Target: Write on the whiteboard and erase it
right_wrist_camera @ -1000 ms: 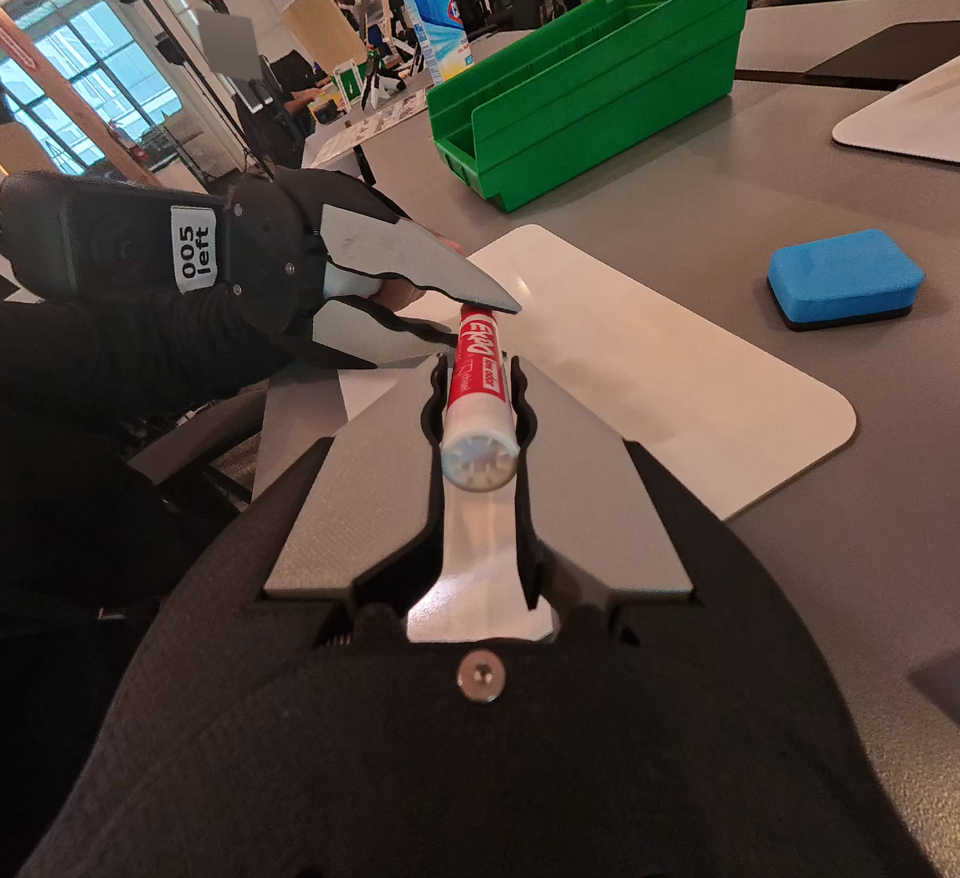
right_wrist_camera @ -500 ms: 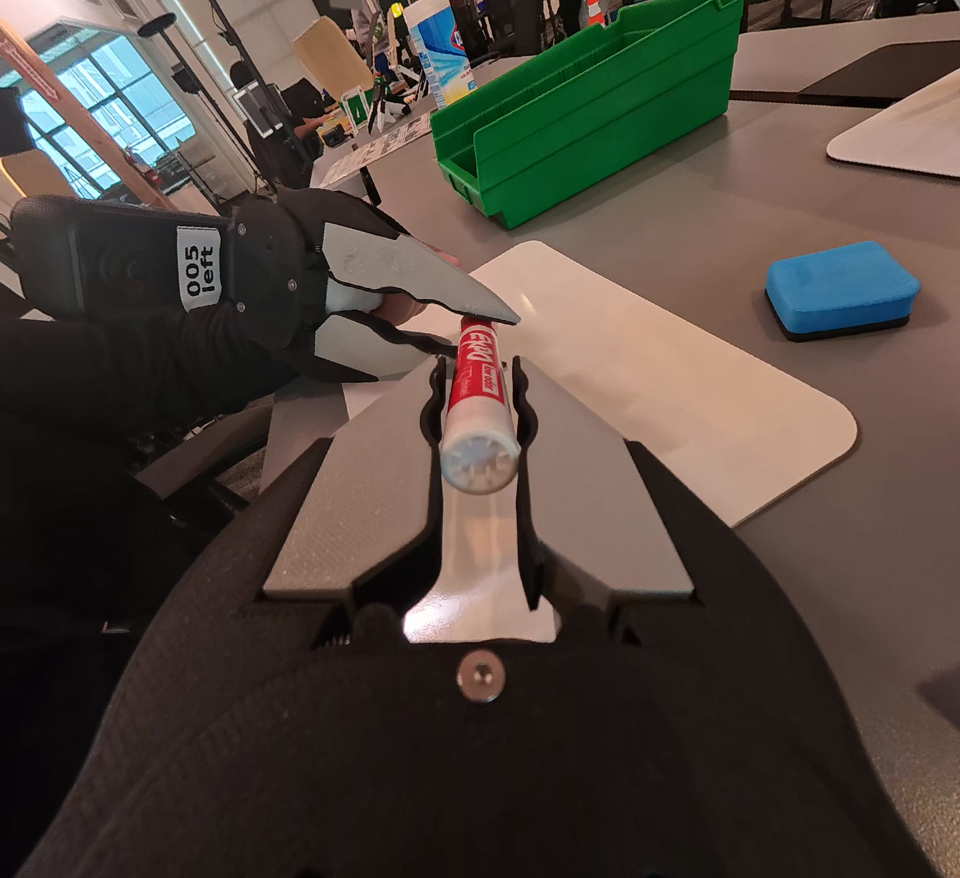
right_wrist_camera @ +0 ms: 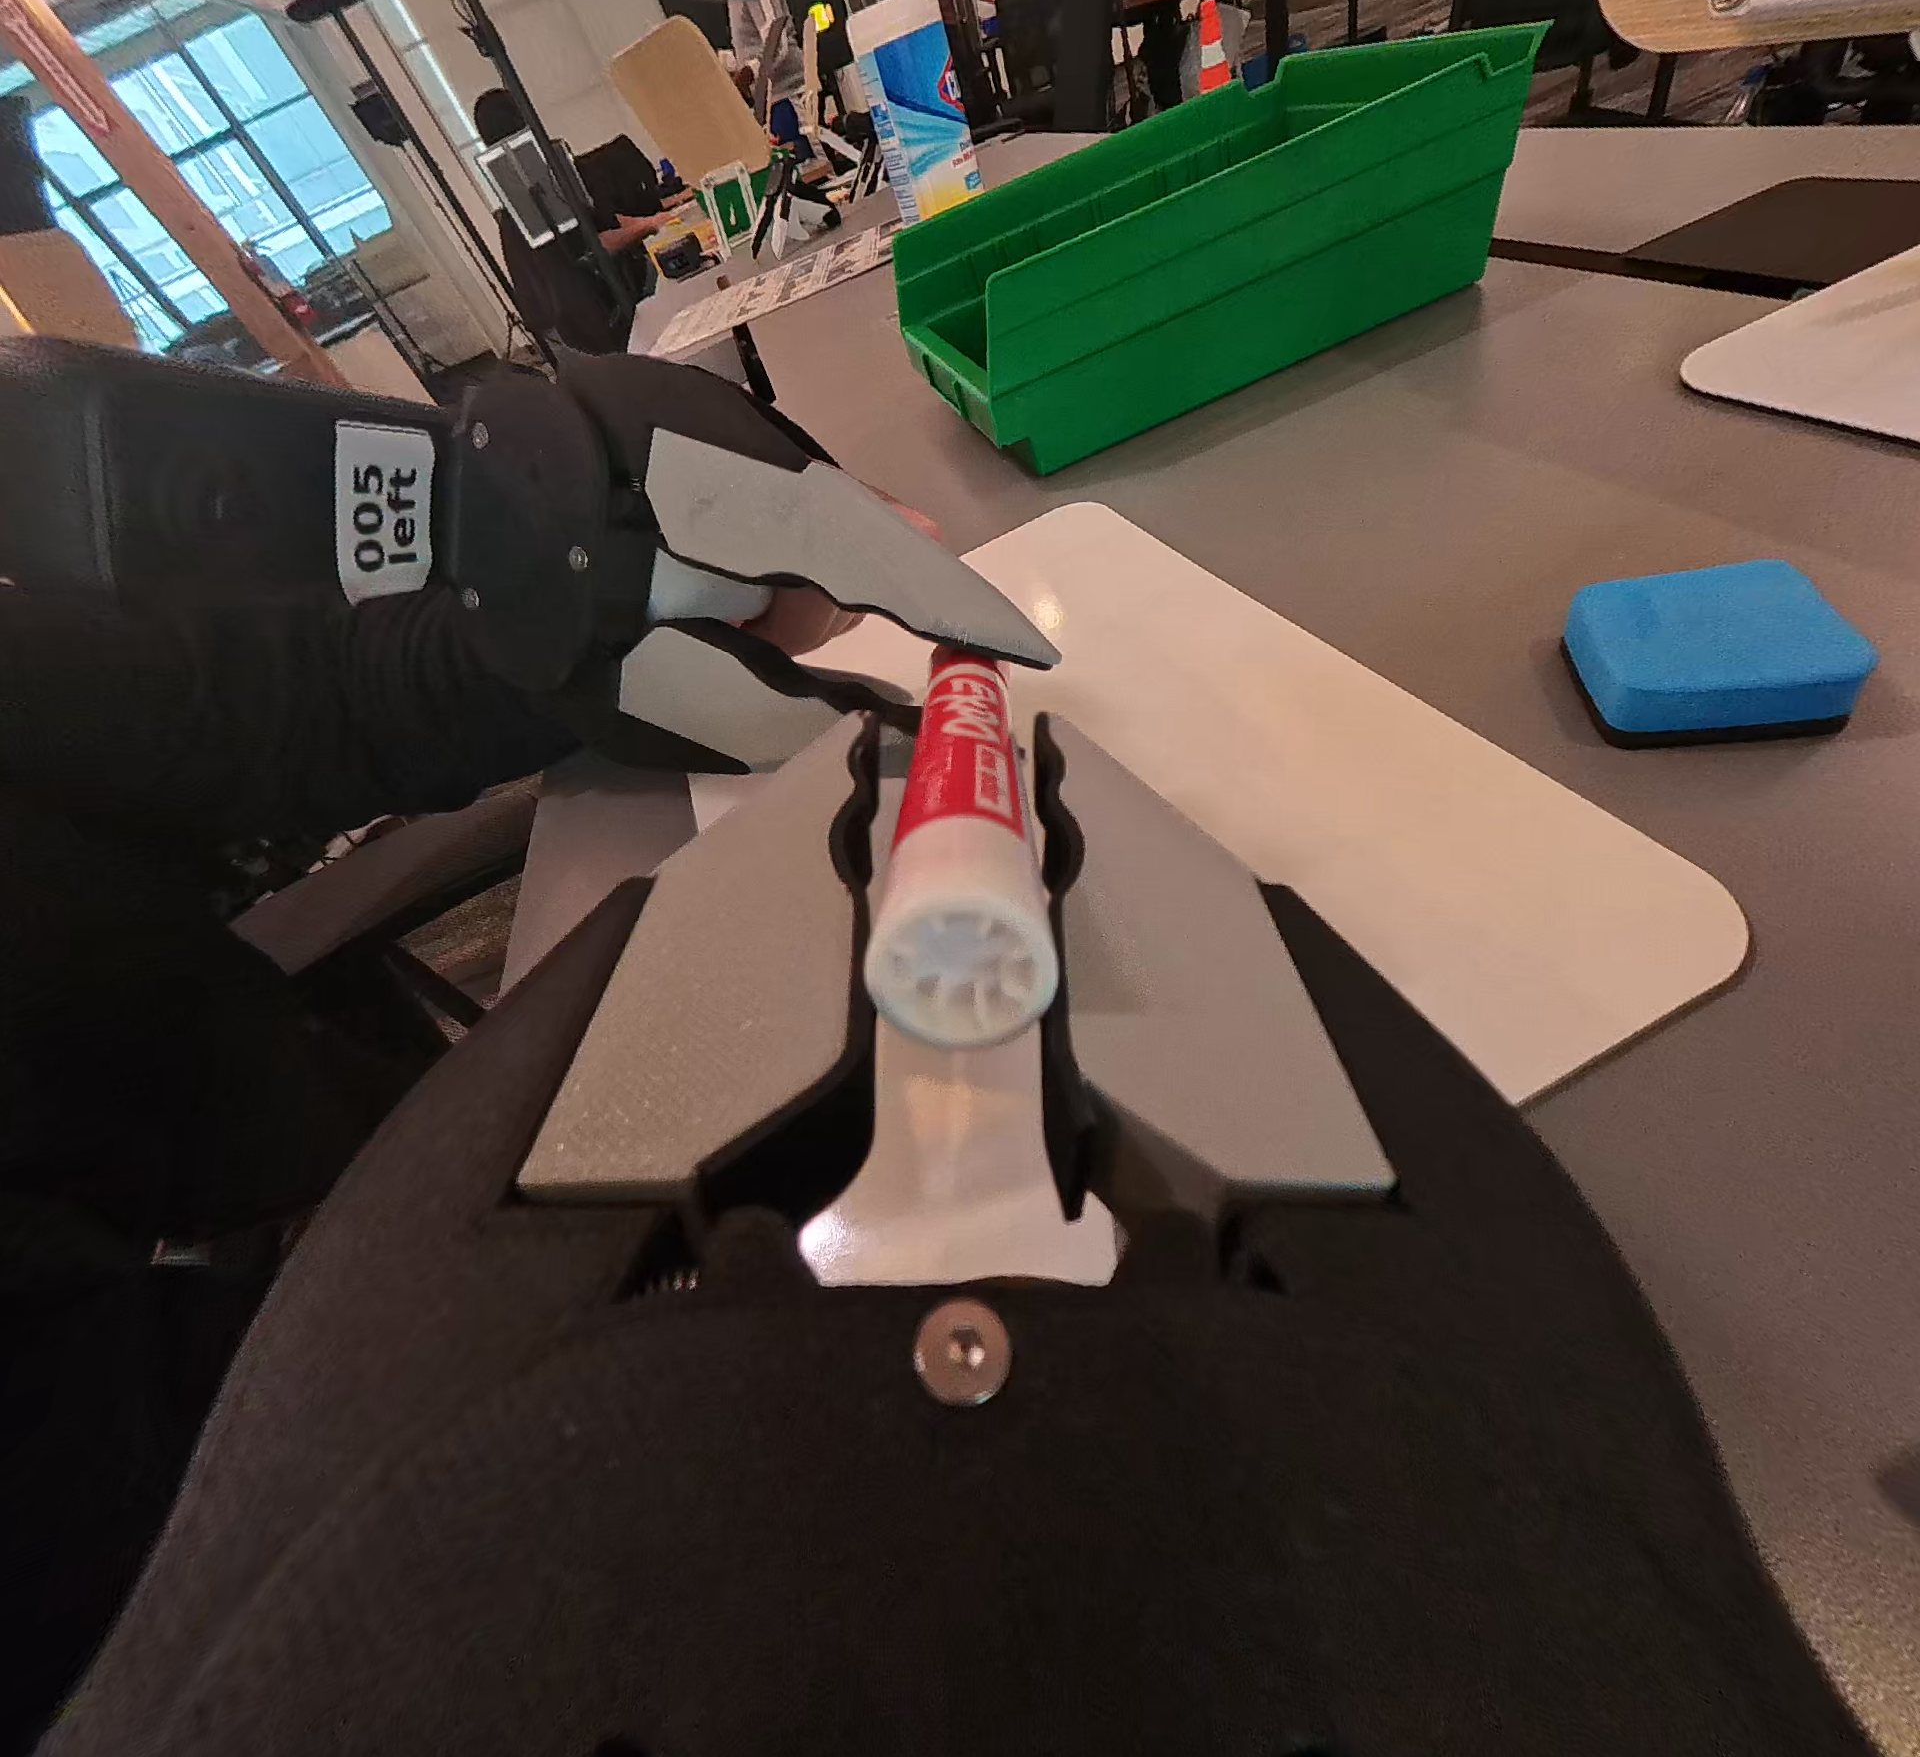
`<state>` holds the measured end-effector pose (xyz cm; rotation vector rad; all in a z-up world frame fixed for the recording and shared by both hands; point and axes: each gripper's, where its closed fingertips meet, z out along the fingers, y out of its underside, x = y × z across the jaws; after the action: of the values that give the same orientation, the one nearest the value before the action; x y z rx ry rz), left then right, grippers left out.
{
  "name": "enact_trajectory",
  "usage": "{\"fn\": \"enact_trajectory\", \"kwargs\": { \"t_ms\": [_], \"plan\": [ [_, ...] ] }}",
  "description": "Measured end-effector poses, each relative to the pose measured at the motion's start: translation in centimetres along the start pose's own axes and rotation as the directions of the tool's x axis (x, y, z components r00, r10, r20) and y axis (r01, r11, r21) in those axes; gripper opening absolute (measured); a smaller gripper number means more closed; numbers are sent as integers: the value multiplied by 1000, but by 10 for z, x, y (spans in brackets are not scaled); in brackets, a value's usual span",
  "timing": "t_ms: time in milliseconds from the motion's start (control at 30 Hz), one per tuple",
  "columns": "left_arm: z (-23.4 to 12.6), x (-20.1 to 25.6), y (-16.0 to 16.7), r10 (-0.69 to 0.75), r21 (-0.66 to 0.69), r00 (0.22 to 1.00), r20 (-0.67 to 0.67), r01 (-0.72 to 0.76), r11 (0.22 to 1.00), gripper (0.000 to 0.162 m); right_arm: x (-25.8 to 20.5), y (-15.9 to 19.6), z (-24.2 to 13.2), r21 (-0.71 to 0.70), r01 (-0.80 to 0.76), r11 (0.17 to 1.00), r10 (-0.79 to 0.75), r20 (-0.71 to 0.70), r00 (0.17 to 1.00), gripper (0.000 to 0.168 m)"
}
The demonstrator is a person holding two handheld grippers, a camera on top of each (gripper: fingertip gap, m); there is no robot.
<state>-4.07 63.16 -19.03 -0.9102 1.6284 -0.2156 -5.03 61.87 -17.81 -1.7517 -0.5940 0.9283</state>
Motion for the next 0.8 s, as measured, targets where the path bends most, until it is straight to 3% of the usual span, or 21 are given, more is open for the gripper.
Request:
{"fn": "enact_trajectory", "kwargs": {
  "t_ms": [33,800],
  "plan": [
    [0,0,0,15,-3,1000,4,-15,1000,16,-1,-1,0,2,-3,1000,3,5,1000,29],
    [-1,3,-11,98,17,994,48,-99,995,16,-3,5,5,-30,3,1000,-3,5,1000,30]
  ]
}}
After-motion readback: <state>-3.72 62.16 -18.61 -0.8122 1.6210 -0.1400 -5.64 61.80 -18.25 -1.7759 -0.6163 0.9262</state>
